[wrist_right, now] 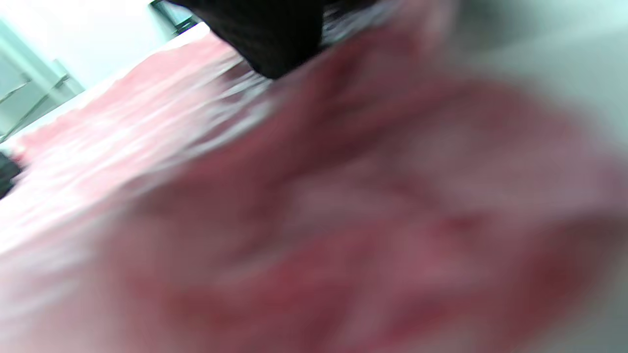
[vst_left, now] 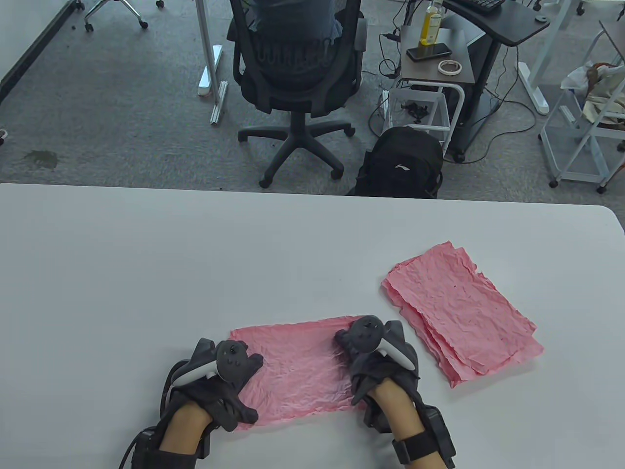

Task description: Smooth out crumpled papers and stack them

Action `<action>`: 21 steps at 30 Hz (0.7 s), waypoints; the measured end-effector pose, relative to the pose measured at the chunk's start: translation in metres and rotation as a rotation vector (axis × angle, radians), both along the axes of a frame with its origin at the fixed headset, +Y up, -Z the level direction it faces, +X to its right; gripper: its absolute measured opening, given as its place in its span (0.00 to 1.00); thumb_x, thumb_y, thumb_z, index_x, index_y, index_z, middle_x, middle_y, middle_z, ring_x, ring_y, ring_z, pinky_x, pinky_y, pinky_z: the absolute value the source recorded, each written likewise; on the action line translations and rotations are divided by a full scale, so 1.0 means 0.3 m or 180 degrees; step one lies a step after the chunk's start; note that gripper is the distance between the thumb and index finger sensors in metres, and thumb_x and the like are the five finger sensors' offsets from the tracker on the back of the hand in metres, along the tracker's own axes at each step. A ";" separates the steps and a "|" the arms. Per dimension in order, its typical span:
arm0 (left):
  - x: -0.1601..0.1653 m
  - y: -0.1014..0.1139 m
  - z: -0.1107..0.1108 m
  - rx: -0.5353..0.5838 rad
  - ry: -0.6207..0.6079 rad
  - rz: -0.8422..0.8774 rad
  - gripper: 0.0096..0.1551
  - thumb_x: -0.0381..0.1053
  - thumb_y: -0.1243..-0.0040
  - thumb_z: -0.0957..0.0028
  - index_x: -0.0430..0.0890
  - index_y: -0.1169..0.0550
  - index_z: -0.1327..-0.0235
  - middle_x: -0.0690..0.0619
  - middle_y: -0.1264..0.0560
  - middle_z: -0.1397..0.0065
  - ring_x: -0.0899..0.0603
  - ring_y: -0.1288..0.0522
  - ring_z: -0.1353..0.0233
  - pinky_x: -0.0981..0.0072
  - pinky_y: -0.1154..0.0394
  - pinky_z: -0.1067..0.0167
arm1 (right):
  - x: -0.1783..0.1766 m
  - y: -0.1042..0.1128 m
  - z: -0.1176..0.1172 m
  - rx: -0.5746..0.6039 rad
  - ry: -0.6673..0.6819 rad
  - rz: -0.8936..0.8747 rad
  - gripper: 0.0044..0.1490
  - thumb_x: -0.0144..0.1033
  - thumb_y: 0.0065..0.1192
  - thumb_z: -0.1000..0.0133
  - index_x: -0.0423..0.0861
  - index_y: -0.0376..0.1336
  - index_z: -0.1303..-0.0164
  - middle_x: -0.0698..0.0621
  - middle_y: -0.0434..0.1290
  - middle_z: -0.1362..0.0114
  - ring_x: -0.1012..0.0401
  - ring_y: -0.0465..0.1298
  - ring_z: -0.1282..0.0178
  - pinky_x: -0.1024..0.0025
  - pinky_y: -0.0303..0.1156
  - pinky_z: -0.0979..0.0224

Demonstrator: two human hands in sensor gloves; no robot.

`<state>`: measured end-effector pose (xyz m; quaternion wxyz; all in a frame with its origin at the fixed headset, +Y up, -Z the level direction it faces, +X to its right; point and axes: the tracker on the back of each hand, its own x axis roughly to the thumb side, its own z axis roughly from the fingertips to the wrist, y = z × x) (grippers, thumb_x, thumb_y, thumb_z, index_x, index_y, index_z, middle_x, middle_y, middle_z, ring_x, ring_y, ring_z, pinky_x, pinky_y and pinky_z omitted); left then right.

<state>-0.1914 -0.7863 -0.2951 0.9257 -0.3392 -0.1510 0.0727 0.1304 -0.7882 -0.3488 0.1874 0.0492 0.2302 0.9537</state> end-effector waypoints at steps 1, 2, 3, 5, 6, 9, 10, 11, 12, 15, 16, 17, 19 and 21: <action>0.000 -0.001 0.001 0.0000 0.0001 -0.0010 0.67 0.71 0.28 0.62 0.62 0.56 0.19 0.49 0.69 0.18 0.36 0.71 0.16 0.31 0.65 0.25 | 0.010 0.002 -0.002 0.0035 -0.0024 0.0000 0.39 0.29 0.54 0.44 0.50 0.46 0.22 0.43 0.37 0.16 0.43 0.37 0.19 0.42 0.40 0.25; -0.001 0.000 0.003 0.0001 0.0001 -0.0027 0.67 0.71 0.28 0.62 0.62 0.56 0.19 0.49 0.69 0.18 0.35 0.71 0.16 0.31 0.64 0.24 | 0.012 0.004 0.000 0.0068 -0.0031 0.0049 0.39 0.28 0.54 0.44 0.49 0.46 0.23 0.43 0.37 0.16 0.42 0.37 0.19 0.41 0.41 0.25; -0.002 0.001 0.005 0.0002 0.0006 -0.0035 0.67 0.71 0.28 0.62 0.61 0.56 0.19 0.49 0.68 0.18 0.35 0.71 0.16 0.31 0.64 0.24 | 0.008 0.008 0.003 0.0077 -0.0017 0.0088 0.39 0.28 0.55 0.44 0.48 0.46 0.23 0.42 0.38 0.16 0.41 0.37 0.19 0.39 0.41 0.25; -0.002 0.002 0.002 -0.0012 0.0005 -0.0050 0.68 0.71 0.27 0.63 0.61 0.56 0.19 0.48 0.68 0.18 0.35 0.71 0.16 0.31 0.64 0.24 | -0.016 0.035 0.022 0.0254 0.0125 0.0291 0.39 0.28 0.56 0.44 0.46 0.47 0.23 0.40 0.41 0.16 0.40 0.38 0.19 0.37 0.42 0.25; -0.001 0.003 -0.003 -0.0005 0.0001 -0.0067 0.68 0.71 0.27 0.63 0.61 0.56 0.19 0.48 0.68 0.18 0.35 0.71 0.16 0.31 0.64 0.24 | -0.046 0.063 0.047 0.0467 0.0309 0.0365 0.39 0.28 0.56 0.44 0.46 0.47 0.23 0.41 0.41 0.16 0.41 0.38 0.19 0.37 0.42 0.25; 0.001 -0.002 -0.012 0.0015 0.0067 -0.0083 0.67 0.73 0.30 0.61 0.60 0.57 0.19 0.48 0.69 0.18 0.35 0.71 0.16 0.31 0.65 0.24 | -0.191 0.093 0.132 0.0664 0.0977 0.0177 0.39 0.28 0.57 0.45 0.45 0.49 0.23 0.40 0.44 0.16 0.39 0.42 0.19 0.38 0.47 0.26; 0.001 -0.003 -0.013 0.0022 0.0081 -0.0061 0.67 0.73 0.31 0.61 0.60 0.57 0.19 0.47 0.69 0.18 0.35 0.71 0.16 0.31 0.65 0.24 | -0.237 0.082 0.154 0.0568 0.1135 0.0176 0.39 0.27 0.57 0.45 0.46 0.49 0.23 0.39 0.44 0.16 0.39 0.42 0.19 0.38 0.48 0.25; 0.001 -0.004 -0.014 0.0043 0.0095 -0.0074 0.67 0.73 0.32 0.60 0.60 0.57 0.18 0.47 0.69 0.18 0.35 0.71 0.16 0.31 0.65 0.24 | -0.288 0.063 0.174 0.0479 0.1330 0.0237 0.39 0.27 0.56 0.45 0.47 0.49 0.23 0.39 0.42 0.16 0.39 0.42 0.19 0.38 0.48 0.25; 0.000 -0.004 -0.015 0.0055 0.0101 -0.0086 0.67 0.73 0.32 0.60 0.60 0.58 0.18 0.47 0.69 0.18 0.35 0.71 0.16 0.31 0.65 0.24 | -0.320 0.039 0.181 0.0401 0.1462 0.0342 0.39 0.26 0.56 0.45 0.47 0.48 0.23 0.38 0.42 0.16 0.38 0.43 0.20 0.39 0.50 0.25; -0.008 -0.004 -0.008 0.0102 0.0113 -0.0058 0.66 0.74 0.33 0.60 0.59 0.57 0.18 0.47 0.69 0.18 0.35 0.71 0.16 0.31 0.65 0.24 | -0.301 0.022 0.161 0.0297 0.1392 0.0374 0.40 0.26 0.55 0.46 0.46 0.45 0.23 0.39 0.39 0.17 0.39 0.42 0.21 0.43 0.49 0.25; -0.011 -0.005 -0.006 0.0085 0.0120 -0.0038 0.66 0.73 0.33 0.60 0.58 0.58 0.18 0.47 0.69 0.18 0.35 0.71 0.16 0.31 0.65 0.24 | -0.274 0.016 0.147 0.0279 0.1228 0.0214 0.40 0.25 0.56 0.46 0.44 0.46 0.24 0.38 0.40 0.18 0.38 0.42 0.21 0.44 0.49 0.26; -0.013 -0.005 -0.004 0.0057 0.0146 -0.0024 0.67 0.73 0.33 0.60 0.58 0.58 0.18 0.47 0.69 0.18 0.35 0.71 0.16 0.31 0.65 0.24 | -0.216 0.009 0.133 0.0094 0.0981 0.0077 0.40 0.24 0.55 0.46 0.44 0.45 0.24 0.39 0.38 0.18 0.39 0.39 0.21 0.45 0.45 0.25; -0.017 -0.004 -0.004 0.0043 0.0137 -0.0028 0.67 0.72 0.31 0.61 0.58 0.58 0.19 0.47 0.69 0.18 0.35 0.72 0.16 0.31 0.65 0.24 | -0.139 0.008 0.114 0.0044 0.0757 -0.0052 0.40 0.21 0.56 0.47 0.42 0.45 0.24 0.39 0.37 0.18 0.40 0.38 0.22 0.45 0.43 0.26; -0.022 -0.004 0.000 0.0006 0.0141 -0.0036 0.69 0.72 0.30 0.62 0.58 0.58 0.19 0.48 0.69 0.18 0.36 0.72 0.16 0.31 0.66 0.24 | -0.067 0.008 0.100 0.0044 0.0535 -0.0046 0.40 0.21 0.55 0.47 0.43 0.46 0.25 0.40 0.37 0.18 0.40 0.38 0.22 0.45 0.43 0.26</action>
